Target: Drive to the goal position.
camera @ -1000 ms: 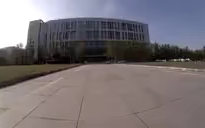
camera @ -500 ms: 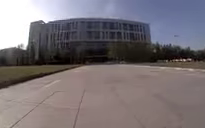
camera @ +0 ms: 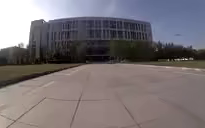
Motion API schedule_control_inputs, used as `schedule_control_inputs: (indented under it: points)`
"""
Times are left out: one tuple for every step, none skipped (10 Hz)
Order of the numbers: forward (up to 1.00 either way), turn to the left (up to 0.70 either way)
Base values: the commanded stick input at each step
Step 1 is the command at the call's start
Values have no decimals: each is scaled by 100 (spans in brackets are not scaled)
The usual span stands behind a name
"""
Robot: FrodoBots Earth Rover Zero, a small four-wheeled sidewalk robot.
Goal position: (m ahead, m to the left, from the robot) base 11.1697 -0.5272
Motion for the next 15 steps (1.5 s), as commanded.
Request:
schedule_control_inputs:
  points:
    - [100, 1]
    - [100, 1]
    - [100, 1]
    - [100, 1]
    - [100, 1]
    - [100, 1]
    - [100, 1]
    - [100, 1]
    - [100, 1]
    - [100, 1]
    - [100, 1]
    - [100, 1]
    - [100, 1]
    - [100, -3]
    - [100, -27]
